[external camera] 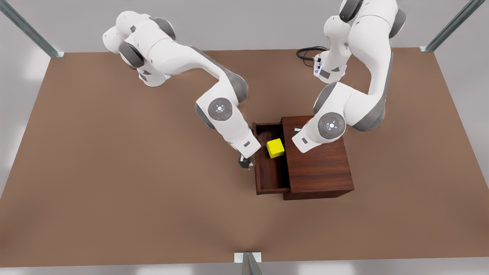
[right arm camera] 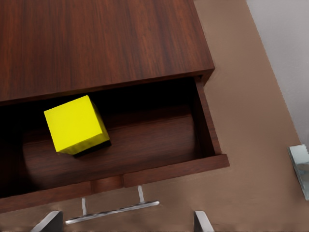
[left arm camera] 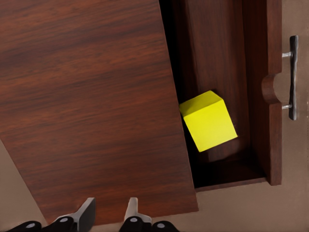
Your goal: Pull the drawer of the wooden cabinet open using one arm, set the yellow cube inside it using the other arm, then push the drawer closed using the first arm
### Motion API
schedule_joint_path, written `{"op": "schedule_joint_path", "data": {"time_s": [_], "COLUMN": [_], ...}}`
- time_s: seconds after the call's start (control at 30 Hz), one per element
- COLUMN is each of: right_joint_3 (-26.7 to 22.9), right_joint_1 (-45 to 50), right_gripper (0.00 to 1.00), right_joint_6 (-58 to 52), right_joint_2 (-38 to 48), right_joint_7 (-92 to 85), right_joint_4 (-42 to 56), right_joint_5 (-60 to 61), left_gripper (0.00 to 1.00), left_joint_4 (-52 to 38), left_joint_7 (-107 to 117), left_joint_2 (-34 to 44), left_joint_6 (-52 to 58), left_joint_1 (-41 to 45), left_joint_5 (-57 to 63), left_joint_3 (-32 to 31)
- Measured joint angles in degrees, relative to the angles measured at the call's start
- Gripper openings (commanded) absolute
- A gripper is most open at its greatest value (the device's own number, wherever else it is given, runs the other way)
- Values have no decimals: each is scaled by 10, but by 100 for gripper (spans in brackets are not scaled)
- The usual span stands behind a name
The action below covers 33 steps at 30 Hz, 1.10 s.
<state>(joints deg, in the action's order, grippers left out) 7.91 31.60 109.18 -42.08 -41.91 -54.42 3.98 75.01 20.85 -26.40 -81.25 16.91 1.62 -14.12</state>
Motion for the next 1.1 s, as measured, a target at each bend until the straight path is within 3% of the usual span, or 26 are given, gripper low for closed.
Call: {"op": "schedule_joint_path", "data": {"time_s": [0.07, 0.2, 0.3, 0.37, 0.43, 0.53, 1.1], "right_joint_3": [-33, -171, -205, -190, -142, -109, -102], "right_joint_1": [-58, -92, -122, -171, -225, -259, -265], "right_gripper": [100, 100, 100, 100, 100, 100, 100], "right_joint_6": [-66, -187, -277, -321, -352, -380, -404], "right_joint_2": [47, 82, 133, 198, 256, 301, 320], "right_joint_7": [0, 16, 60, 94, 132, 186, 370], "right_joint_4": [-19, -24, -33, -83, -138, -180, -218], "right_joint_5": [-21, -59, -71, -75, -77, -77, -65], "left_gripper": [21, 21, 21, 21, 21, 21, 21], "left_joint_4": [-42, -70, -76, -77, -76, -67, -39], "left_joint_7": [65, 231, 372, 463, 552, 678, 1078], "left_joint_2": [-33, -83, -122, -139, -153, -169, -217], "left_joint_6": [-19, -105, -202, -256, -297, -337, -370], "left_joint_1": [27, 83, 127, 136, 139, 144, 133], "left_joint_5": [-3, -10, -12, -12, -12, -12, 5], "left_joint_3": [-5, -42, -46, -47, -47, -45, -41]}}
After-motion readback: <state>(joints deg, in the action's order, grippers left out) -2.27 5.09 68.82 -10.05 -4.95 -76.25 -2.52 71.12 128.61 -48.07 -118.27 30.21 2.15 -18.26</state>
